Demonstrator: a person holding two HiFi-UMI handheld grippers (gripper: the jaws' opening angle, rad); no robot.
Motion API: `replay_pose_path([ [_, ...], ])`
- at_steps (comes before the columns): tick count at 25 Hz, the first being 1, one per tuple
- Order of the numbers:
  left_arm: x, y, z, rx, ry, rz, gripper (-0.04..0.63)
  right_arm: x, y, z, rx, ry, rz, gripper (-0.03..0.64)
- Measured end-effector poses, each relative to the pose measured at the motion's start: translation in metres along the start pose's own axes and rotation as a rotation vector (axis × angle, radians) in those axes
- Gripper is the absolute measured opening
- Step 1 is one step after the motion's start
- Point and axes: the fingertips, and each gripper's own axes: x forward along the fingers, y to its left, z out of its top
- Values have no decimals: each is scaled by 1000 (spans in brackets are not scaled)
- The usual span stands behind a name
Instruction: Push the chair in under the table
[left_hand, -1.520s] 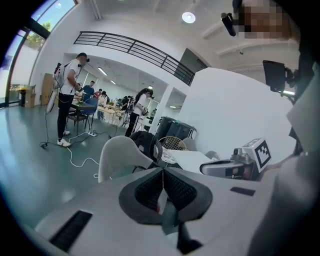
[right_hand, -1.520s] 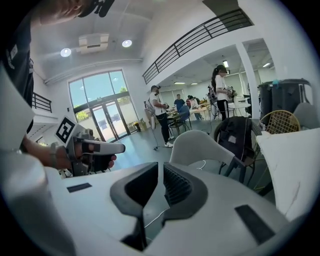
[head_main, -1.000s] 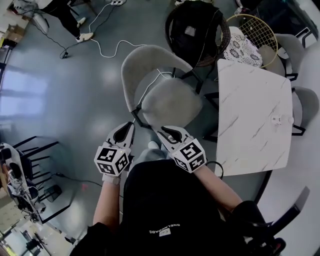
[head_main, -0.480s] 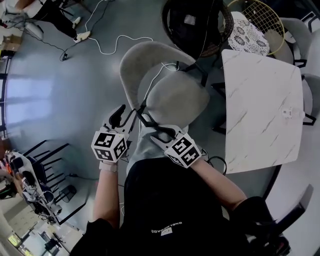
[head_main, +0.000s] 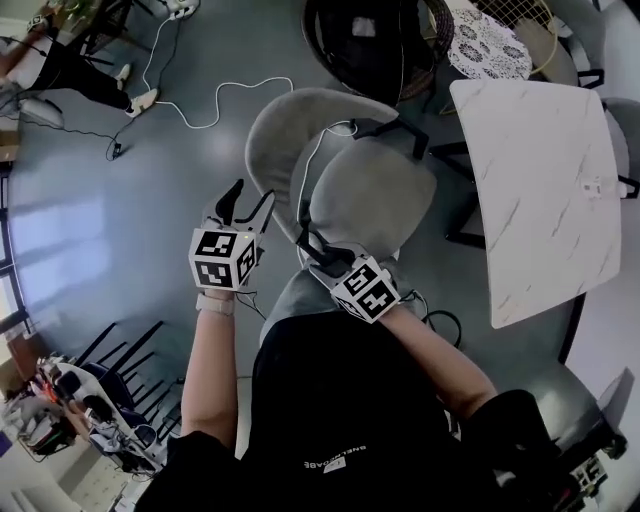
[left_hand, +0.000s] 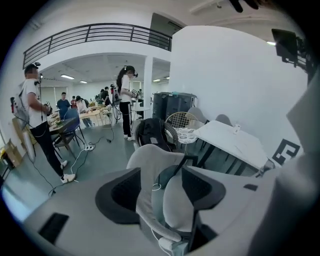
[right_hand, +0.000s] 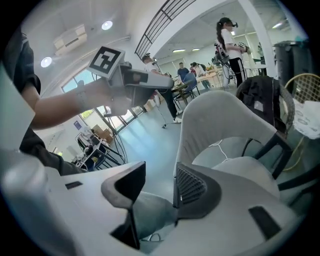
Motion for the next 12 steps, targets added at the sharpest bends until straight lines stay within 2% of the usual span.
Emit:
replay_pose_path([
  [6,46,55,0,65,42,-48,262,61,-5,-12,80,65,-89,192],
  [12,103,84,-6,166,115,-134,275,111,-20,-28,117,147,-200,204],
])
